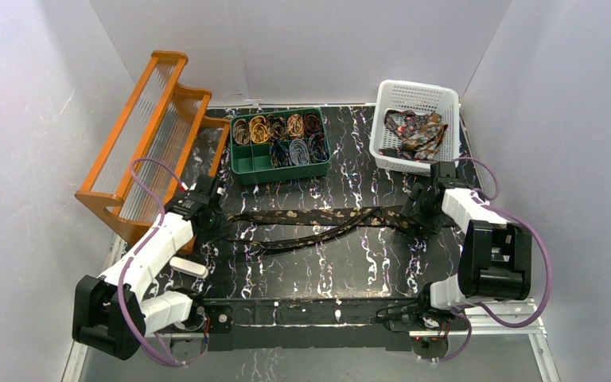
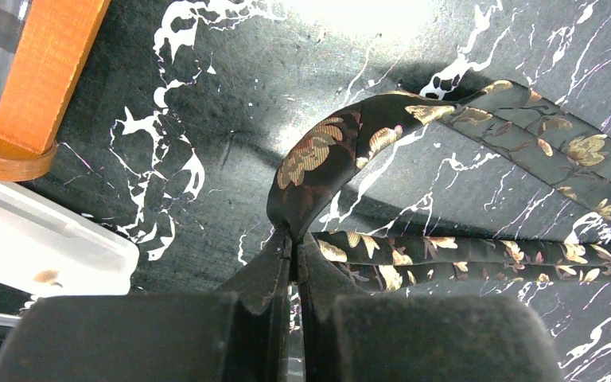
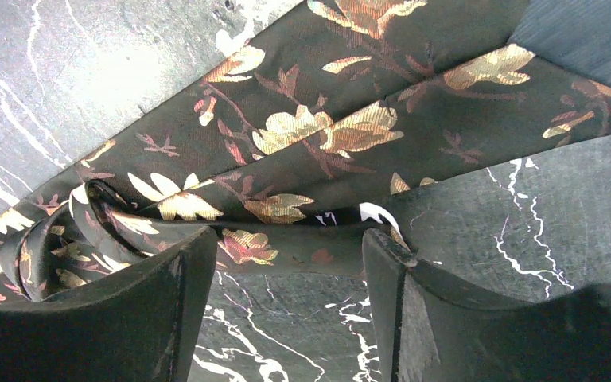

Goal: Roll the ties
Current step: Flatten out the tie at the center of the board.

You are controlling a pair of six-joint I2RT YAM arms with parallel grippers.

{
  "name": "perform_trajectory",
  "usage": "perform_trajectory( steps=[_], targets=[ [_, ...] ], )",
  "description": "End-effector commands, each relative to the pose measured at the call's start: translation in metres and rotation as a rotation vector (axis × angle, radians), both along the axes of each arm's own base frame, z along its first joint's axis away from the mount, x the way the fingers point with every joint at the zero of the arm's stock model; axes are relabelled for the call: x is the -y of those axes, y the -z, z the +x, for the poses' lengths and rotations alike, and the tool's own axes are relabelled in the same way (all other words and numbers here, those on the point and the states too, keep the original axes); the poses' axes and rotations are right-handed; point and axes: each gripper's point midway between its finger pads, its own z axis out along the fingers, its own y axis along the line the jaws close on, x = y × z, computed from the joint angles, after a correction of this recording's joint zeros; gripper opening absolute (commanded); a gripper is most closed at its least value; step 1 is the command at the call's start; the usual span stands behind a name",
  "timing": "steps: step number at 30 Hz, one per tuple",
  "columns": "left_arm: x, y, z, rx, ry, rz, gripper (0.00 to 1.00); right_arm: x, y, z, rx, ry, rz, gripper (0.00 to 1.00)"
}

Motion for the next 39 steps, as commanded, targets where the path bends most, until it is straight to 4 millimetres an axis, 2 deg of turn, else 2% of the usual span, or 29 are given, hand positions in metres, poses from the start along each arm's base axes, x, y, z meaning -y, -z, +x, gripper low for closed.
perform_trajectory(
  steps=[1, 3, 6, 7, 10, 11, 14, 16, 22, 25, 27, 28, 30, 31, 34, 35, 38, 39],
  targets=[
    [-0.005, -0.004, 0.001, -0.004, 0.013, 0.024, 0.00, 0.002, 0.011, -0.011, -0.083, 0.010, -0.009, 0.75],
    [-0.007, -0.005, 0.001, -0.011, 0.011, 0.038, 0.00, 0.003, 0.020, -0.014, -0.111, 0.027, -0.013, 0.70],
    [-0.013, -0.008, 0.003, -0.010, -0.016, 0.066, 0.00, 0.012, 0.020, -0.009, -0.098, 0.057, -0.060, 0.53],
    [-0.015, -0.010, 0.004, -0.009, -0.027, 0.069, 0.00, 0.017, 0.018, -0.006, -0.085, 0.070, -0.085, 0.48],
    [-0.020, -0.013, 0.006, -0.005, -0.060, 0.068, 0.00, 0.026, 0.006, 0.007, -0.026, 0.078, -0.131, 0.22],
    [-0.023, -0.014, 0.008, -0.003, -0.068, 0.073, 0.00, 0.028, 0.003, 0.010, -0.010, 0.075, -0.142, 0.16],
    [-0.031, -0.019, 0.011, -0.009, -0.066, 0.093, 0.00, 0.035, -0.004, 0.019, -0.003, 0.067, -0.178, 0.05],
    [-0.029, -0.017, 0.014, -0.029, -0.047, 0.086, 0.00, 0.039, -0.009, 0.025, 0.000, 0.061, -0.202, 0.01],
    [-0.033, -0.013, 0.014, -0.072, -0.047, 0.112, 0.00, 0.057, -0.034, 0.045, 0.067, 0.066, -0.295, 0.01],
    [-0.033, -0.010, 0.018, -0.076, -0.055, 0.096, 0.00, 0.041, -0.048, 0.062, 0.126, 0.034, -0.212, 0.01],
    [-0.031, -0.009, 0.022, -0.085, -0.054, 0.083, 0.00, 0.028, -0.052, 0.066, 0.132, -0.009, -0.149, 0.03],
    [-0.031, -0.009, 0.025, -0.087, -0.056, 0.079, 0.00, 0.022, -0.052, 0.065, 0.124, -0.016, -0.113, 0.12],
    [-0.032, -0.011, 0.029, -0.087, -0.062, 0.081, 0.00, 0.000, -0.054, 0.063, 0.145, -0.059, 0.004, 0.35],
    [-0.032, -0.011, 0.032, -0.083, -0.064, 0.074, 0.00, -0.013, -0.056, 0.062, 0.168, -0.091, 0.065, 0.41],
    [-0.027, -0.013, 0.039, -0.076, -0.054, 0.044, 0.00, -0.064, -0.076, 0.069, 0.325, -0.273, 0.316, 0.53],
    [-0.027, -0.012, 0.039, -0.083, -0.052, 0.046, 0.00, -0.081, -0.082, 0.069, 0.376, -0.350, 0.376, 0.54],
    [-0.027, -0.011, 0.039, -0.090, -0.042, 0.047, 0.00, -0.128, -0.089, 0.064, 0.518, -0.621, 0.343, 0.62],
    [-0.027, -0.010, 0.038, -0.091, -0.041, 0.049, 0.00, -0.147, -0.092, 0.060, 0.578, -0.744, 0.310, 0.69]
  ],
)
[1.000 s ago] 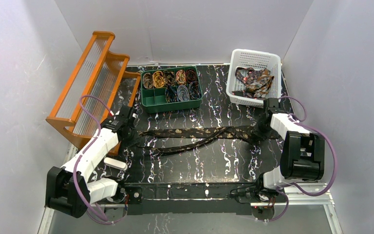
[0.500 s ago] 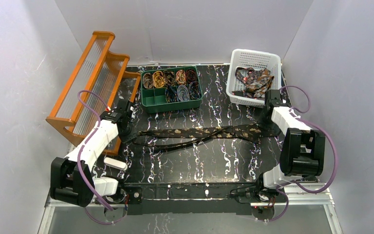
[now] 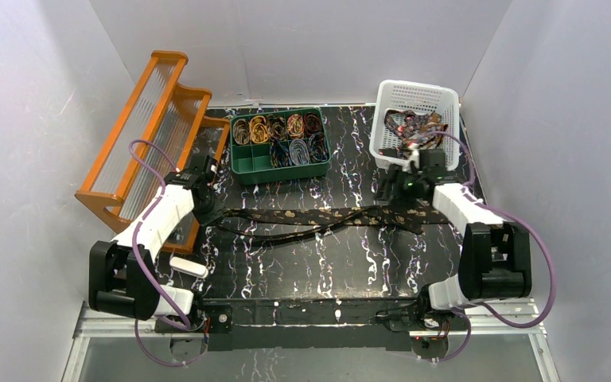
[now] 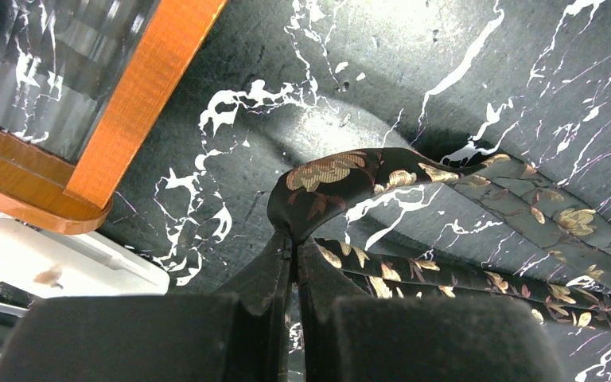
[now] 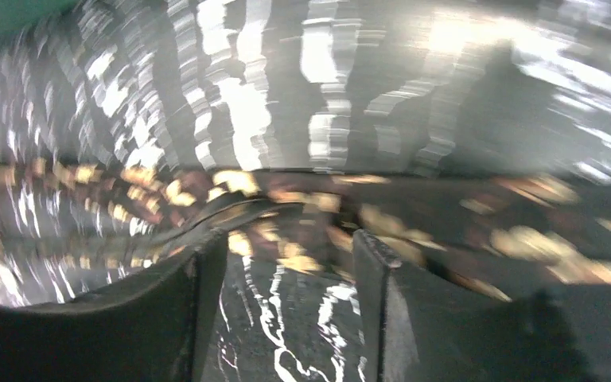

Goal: Roll the ties
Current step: Flatten out the tie at the center of the board.

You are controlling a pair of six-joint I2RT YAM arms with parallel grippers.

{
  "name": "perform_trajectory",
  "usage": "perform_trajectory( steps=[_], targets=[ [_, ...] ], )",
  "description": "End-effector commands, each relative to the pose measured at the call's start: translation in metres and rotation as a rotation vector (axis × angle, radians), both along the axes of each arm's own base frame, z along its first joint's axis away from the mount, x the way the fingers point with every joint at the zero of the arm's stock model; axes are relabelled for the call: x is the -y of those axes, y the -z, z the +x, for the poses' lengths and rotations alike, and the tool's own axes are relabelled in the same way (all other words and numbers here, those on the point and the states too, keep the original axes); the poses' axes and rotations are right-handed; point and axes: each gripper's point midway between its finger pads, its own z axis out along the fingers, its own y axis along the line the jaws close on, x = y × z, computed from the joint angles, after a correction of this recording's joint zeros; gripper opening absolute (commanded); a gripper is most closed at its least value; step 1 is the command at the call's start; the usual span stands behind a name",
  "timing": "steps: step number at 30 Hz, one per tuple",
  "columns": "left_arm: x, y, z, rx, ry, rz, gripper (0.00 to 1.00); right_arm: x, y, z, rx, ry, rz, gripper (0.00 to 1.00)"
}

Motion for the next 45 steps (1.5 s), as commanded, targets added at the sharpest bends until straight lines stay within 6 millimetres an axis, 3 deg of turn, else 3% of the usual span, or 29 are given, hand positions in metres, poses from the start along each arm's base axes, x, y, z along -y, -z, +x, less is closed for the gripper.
perform_trajectory(
  steps=[1, 4, 6, 8, 13, 16, 24, 27, 29, 32, 34, 37, 39, 45],
  targets=[
    [-0.002, -0.006, 0.001, 0.006, 0.009, 0.000, 0.00, -0.102, -0.047, -0.002, 0.440, -0.540, 0.038, 0.72],
    [-0.006, -0.008, 0.000, 0.015, 0.006, 0.019, 0.00, -0.161, -0.054, -0.023, 0.763, -0.897, -0.092, 0.75],
    [-0.006, -0.005, -0.003, 0.007, 0.013, 0.017, 0.00, -0.186, -0.054, -0.032, 0.937, -1.059, -0.179, 0.76],
    [-0.005, -0.001, -0.005, -0.004, 0.016, 0.009, 0.00, -0.210, -0.044, -0.049, 0.993, -1.253, -0.199, 0.74],
    [-0.009, 0.004, -0.012, 0.003, -0.006, 0.021, 0.00, -0.239, -0.016, -0.082, 0.937, -1.524, -0.163, 0.68],
    [-0.009, 0.005, -0.014, -0.001, -0.011, 0.021, 0.00, -0.248, -0.008, -0.096, 0.989, -1.600, -0.162, 0.68],
    [-0.011, 0.007, -0.016, -0.017, 0.000, 0.033, 0.00, -0.253, 0.015, -0.098, 0.945, -1.686, -0.194, 0.60],
    [-0.012, 0.007, -0.016, -0.022, 0.005, 0.043, 0.00, -0.251, 0.028, -0.097, 0.916, -1.707, -0.210, 0.50],
    [-0.013, 0.008, -0.017, -0.027, 0.003, 0.048, 0.00, -0.250, 0.035, -0.093, 0.901, -1.707, -0.234, 0.37],
    [-0.016, 0.008, -0.021, -0.035, 0.000, 0.061, 0.00, -0.258, 0.019, -0.086, 0.897, -1.672, -0.202, 0.18],
    [-0.020, 0.006, -0.022, -0.029, -0.008, 0.077, 0.01, -0.264, 0.000, -0.088, 0.858, -1.661, -0.076, 0.03],
    [-0.022, 0.000, -0.020, -0.015, -0.012, 0.086, 0.07, -0.263, -0.032, -0.095, 0.740, -1.656, 0.216, 0.01],
    [-0.024, -0.005, -0.017, -0.003, -0.015, 0.096, 0.08, -0.261, -0.041, -0.098, 0.626, -1.657, 0.325, 0.01],
    [-0.019, -0.012, -0.008, 0.011, 0.013, 0.073, 0.10, -0.255, -0.044, -0.117, 0.246, -1.651, 0.553, 0.01]
  ],
)
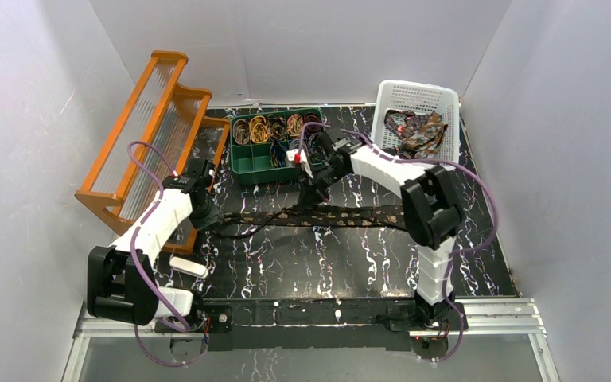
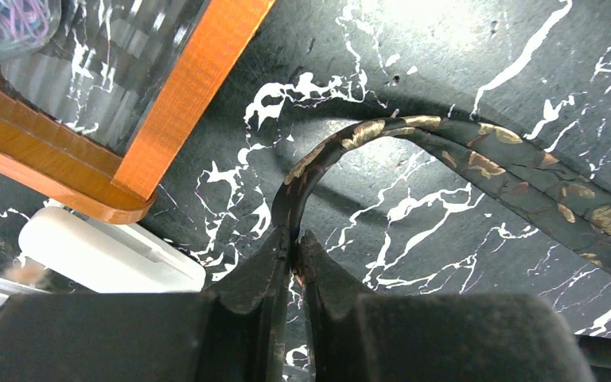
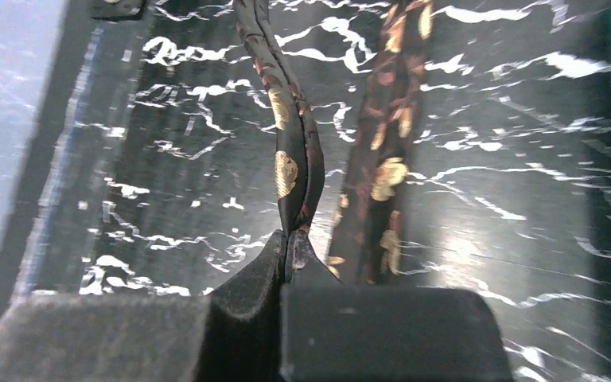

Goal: Roll the ties
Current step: Flatten out the tie at the center of the board.

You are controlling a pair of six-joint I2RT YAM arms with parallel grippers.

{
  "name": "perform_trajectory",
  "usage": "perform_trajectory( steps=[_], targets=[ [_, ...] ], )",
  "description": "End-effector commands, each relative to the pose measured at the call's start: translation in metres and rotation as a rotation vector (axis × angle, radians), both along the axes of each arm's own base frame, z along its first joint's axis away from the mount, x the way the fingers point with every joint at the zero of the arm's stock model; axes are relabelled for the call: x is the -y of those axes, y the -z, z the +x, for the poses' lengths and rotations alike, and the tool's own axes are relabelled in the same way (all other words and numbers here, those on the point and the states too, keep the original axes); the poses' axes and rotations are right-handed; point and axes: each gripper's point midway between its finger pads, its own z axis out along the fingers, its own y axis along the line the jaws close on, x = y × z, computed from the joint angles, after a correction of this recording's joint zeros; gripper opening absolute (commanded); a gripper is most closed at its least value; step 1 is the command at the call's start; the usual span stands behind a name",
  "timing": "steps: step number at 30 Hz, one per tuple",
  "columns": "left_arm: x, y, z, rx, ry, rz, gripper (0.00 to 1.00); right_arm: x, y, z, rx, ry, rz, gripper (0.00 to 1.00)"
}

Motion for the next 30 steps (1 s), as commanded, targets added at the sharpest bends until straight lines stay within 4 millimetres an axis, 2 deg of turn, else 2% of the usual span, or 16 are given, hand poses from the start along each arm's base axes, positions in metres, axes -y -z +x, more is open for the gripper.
perform_trajectory(
  steps=[1, 4, 8, 11, 15, 18, 20, 22, 23, 25, 28, 30],
  targets=[
    [-0.004, -0.018, 0.007, 0.036, 0.006, 0.008, 0.10, 0.013, 0.002, -0.056, -0.430, -0.099, -0.110, 0.01],
    [-0.006, -0.017, 0.005, 0.029, 0.010, 0.018, 0.09, 0.009, 0.014, -0.048, -0.498, -0.073, -0.169, 0.01],
    [-0.008, -0.015, 0.002, 0.015, 0.006, 0.025, 0.09, 0.002, 0.029, -0.022, -0.471, 0.026, -0.274, 0.01],
    [-0.009, -0.015, 0.000, 0.014, 0.000, 0.025, 0.09, 0.002, 0.030, -0.007, -0.427, 0.078, -0.309, 0.04],
    [-0.011, -0.017, -0.002, 0.022, -0.008, 0.032, 0.10, 0.007, 0.027, 0.002, -0.399, 0.133, -0.335, 0.08],
    [-0.012, -0.016, -0.003, 0.020, -0.008, 0.036, 0.10, 0.012, 0.026, 0.027, -0.342, 0.275, -0.360, 0.17],
    [-0.013, -0.017, -0.004, 0.018, -0.001, 0.039, 0.11, 0.015, 0.023, 0.046, -0.273, 0.391, -0.363, 0.31],
    [-0.013, -0.020, -0.003, 0.023, 0.004, 0.040, 0.12, 0.019, 0.017, 0.054, -0.216, 0.458, -0.353, 0.47],
    [-0.012, -0.023, -0.003, 0.027, 0.006, 0.038, 0.15, 0.022, 0.012, 0.061, -0.179, 0.503, -0.351, 0.49],
    [-0.012, -0.029, -0.002, 0.043, 0.006, 0.033, 0.28, 0.030, 0.007, 0.072, -0.115, 0.595, -0.341, 0.50],
    [-0.007, -0.038, 0.000, 0.069, 0.025, 0.006, 0.43, 0.040, -0.017, 0.082, -0.027, 0.702, -0.297, 0.52],
    [-0.003, -0.041, 0.000, 0.075, 0.052, -0.016, 0.48, 0.056, -0.029, 0.090, 0.049, 0.843, -0.248, 0.55]
  ],
)
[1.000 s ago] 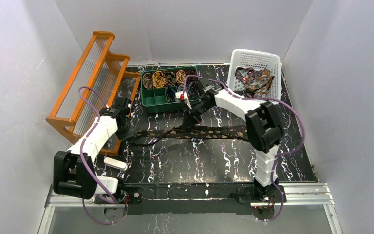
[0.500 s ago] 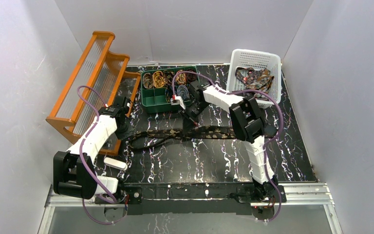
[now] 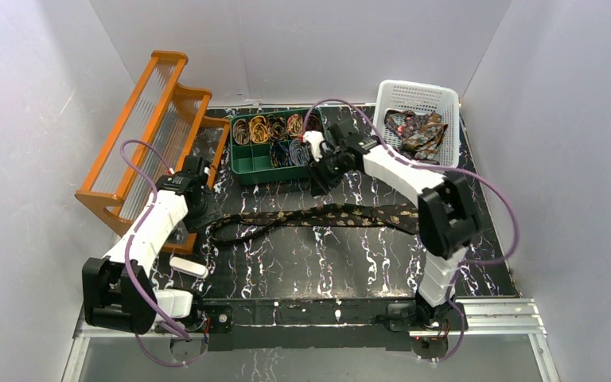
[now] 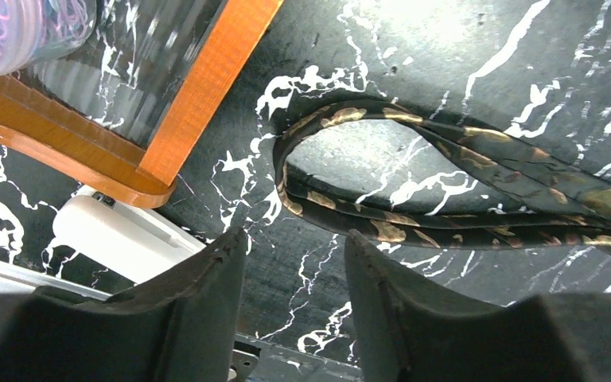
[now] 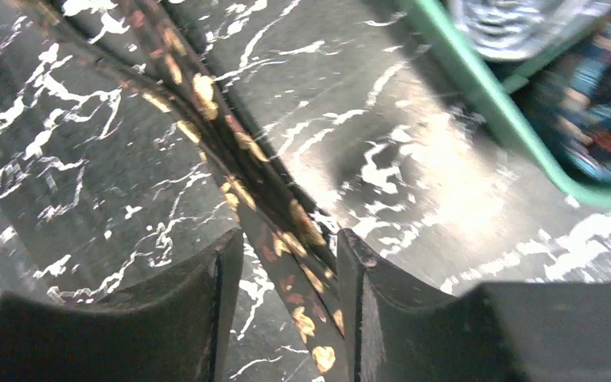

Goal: Roll the ties
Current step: Flatten out the tie at the center of the board.

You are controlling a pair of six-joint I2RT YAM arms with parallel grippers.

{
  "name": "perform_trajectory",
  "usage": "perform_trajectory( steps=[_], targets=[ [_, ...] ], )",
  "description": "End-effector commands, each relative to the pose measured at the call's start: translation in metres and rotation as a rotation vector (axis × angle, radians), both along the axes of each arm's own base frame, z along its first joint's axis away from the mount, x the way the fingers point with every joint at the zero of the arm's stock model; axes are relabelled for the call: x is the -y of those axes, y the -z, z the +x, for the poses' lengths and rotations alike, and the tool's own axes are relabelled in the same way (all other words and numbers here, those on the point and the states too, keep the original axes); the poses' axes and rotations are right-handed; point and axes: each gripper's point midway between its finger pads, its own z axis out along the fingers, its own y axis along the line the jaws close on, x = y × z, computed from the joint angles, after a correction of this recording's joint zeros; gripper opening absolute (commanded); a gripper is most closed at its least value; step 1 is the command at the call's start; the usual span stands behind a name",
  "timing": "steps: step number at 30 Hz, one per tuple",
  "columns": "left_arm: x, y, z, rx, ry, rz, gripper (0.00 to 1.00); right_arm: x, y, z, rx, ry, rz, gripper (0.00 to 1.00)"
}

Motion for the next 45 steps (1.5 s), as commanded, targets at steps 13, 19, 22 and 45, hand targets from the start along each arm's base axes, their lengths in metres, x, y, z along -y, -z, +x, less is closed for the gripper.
perform_trajectory(
  steps=[13, 19, 22, 45],
  targets=[
    [0.067, -0.026, -0.009, 0.145, 0.185, -0.394, 0.69, 0.246, 0.003, -0.029, -0.169, 1.451, 0.067, 0.92],
    [0.069, -0.024, -0.009, 0.143, 0.205, -0.401, 0.69, 0.289, 0.029, -0.052, -0.189, 1.680, -0.018, 0.85],
    [0.068, -0.025, -0.009, 0.145, 0.216, -0.395, 0.70, 0.294, 0.042, -0.057, -0.241, 1.694, -0.087, 0.84],
    [0.064, -0.017, -0.012, 0.117, 0.223, -0.369, 0.70, 0.305, 0.088, -0.057, -0.295, 1.547, -0.309, 0.28]
  ],
)
